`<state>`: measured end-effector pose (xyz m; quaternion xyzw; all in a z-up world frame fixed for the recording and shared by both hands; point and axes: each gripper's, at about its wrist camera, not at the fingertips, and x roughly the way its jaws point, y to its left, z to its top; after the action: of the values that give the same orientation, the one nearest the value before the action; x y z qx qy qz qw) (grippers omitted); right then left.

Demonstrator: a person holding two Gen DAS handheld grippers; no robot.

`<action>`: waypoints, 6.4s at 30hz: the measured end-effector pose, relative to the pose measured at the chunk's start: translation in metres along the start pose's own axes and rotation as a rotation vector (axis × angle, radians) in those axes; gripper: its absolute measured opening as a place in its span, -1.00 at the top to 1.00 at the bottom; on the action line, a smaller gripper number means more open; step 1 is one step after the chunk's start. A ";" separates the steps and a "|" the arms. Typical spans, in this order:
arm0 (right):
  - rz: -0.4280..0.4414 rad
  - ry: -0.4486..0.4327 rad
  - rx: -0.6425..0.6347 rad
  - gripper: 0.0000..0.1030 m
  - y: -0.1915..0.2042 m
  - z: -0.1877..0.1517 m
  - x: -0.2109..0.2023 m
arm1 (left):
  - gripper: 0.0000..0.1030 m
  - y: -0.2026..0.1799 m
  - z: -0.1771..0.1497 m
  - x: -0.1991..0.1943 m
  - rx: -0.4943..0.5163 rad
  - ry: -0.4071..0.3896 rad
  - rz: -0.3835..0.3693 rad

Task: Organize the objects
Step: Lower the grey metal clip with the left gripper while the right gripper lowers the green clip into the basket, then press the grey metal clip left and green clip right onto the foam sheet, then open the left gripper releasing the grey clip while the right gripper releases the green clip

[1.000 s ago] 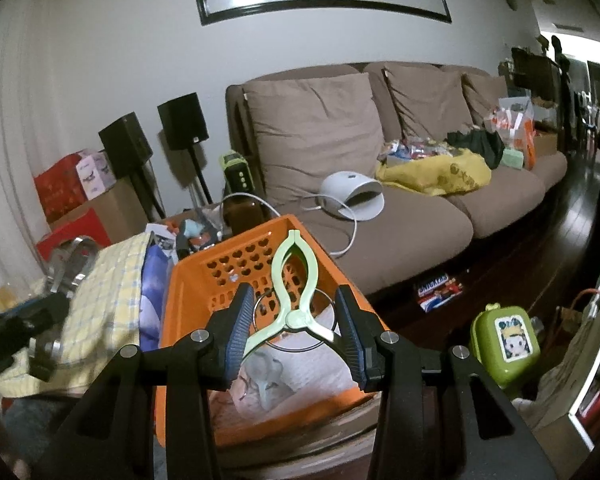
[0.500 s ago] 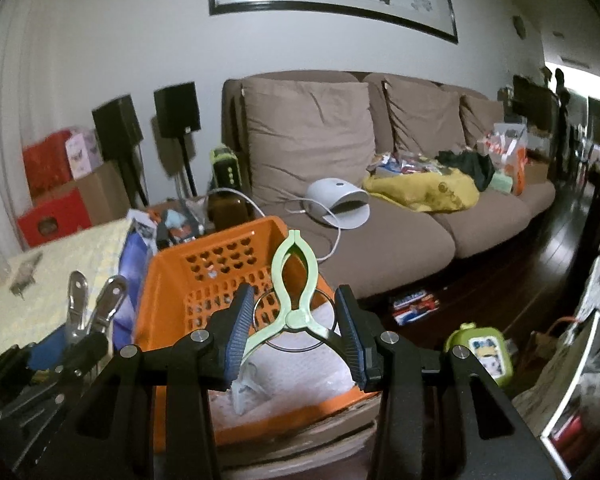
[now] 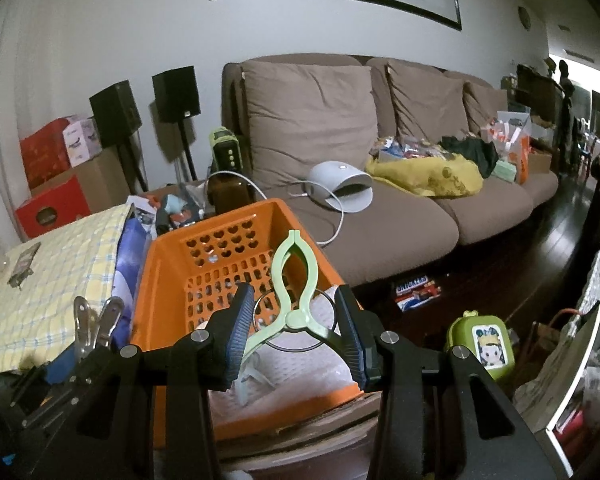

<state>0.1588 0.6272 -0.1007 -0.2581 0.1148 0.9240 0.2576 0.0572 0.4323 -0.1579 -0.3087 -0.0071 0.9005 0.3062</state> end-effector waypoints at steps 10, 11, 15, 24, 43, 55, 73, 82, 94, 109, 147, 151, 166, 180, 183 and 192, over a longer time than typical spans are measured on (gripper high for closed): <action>-0.007 0.040 -0.007 0.18 0.001 -0.004 0.007 | 0.34 -0.004 -0.002 0.004 0.020 0.016 0.000; -0.004 0.044 -0.006 0.18 0.000 -0.004 0.008 | 0.34 -0.005 -0.002 0.005 0.025 0.019 0.001; -0.003 0.057 -0.004 0.18 0.000 -0.005 0.010 | 0.35 -0.008 -0.003 0.007 0.038 0.029 -0.001; -0.001 0.106 -0.006 0.18 0.001 -0.010 0.020 | 0.34 -0.008 -0.004 0.013 0.043 0.059 -0.007; -0.007 0.202 -0.069 0.18 0.013 -0.021 0.039 | 0.34 -0.011 -0.006 0.016 0.070 0.079 -0.035; -0.003 0.206 -0.041 0.18 0.005 -0.020 0.039 | 0.34 -0.025 0.000 0.021 0.115 0.048 -0.074; -0.010 0.232 -0.069 0.18 0.009 -0.024 0.044 | 0.34 -0.039 0.007 0.026 0.165 -0.021 -0.082; 0.000 0.258 -0.076 0.17 0.010 -0.027 0.048 | 0.34 -0.047 0.007 0.037 0.174 -0.023 -0.108; 0.019 0.284 -0.074 0.17 0.010 -0.030 0.053 | 0.34 -0.035 0.008 0.047 0.113 0.028 -0.135; 0.042 0.321 -0.060 0.18 0.009 -0.034 0.058 | 0.34 -0.037 0.005 0.050 0.109 0.041 -0.173; 0.044 0.381 -0.069 0.17 0.014 -0.042 0.067 | 0.34 -0.034 -0.002 0.071 0.086 0.174 -0.201; 0.045 0.380 -0.065 0.17 0.014 -0.042 0.067 | 0.35 -0.034 -0.002 0.072 0.083 0.173 -0.198; 0.054 0.376 -0.046 0.21 0.011 -0.041 0.067 | -0.03 -0.020 0.004 0.064 0.018 0.130 -0.205; 0.033 0.318 -0.014 -0.44 0.003 -0.032 0.058 | -0.17 -0.012 0.008 0.051 -0.027 0.059 -0.171; 0.034 0.296 -0.007 -0.50 0.002 -0.029 0.054 | -0.17 -0.010 0.009 0.046 -0.036 0.034 -0.160; 0.008 0.246 0.027 -0.55 -0.007 -0.023 0.046 | -0.17 -0.002 0.023 0.030 -0.062 -0.003 -0.202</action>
<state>0.1388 0.6440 -0.1451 -0.3657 0.1592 0.8847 0.2414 0.0273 0.4546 -0.1556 -0.3145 -0.0668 0.8648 0.3857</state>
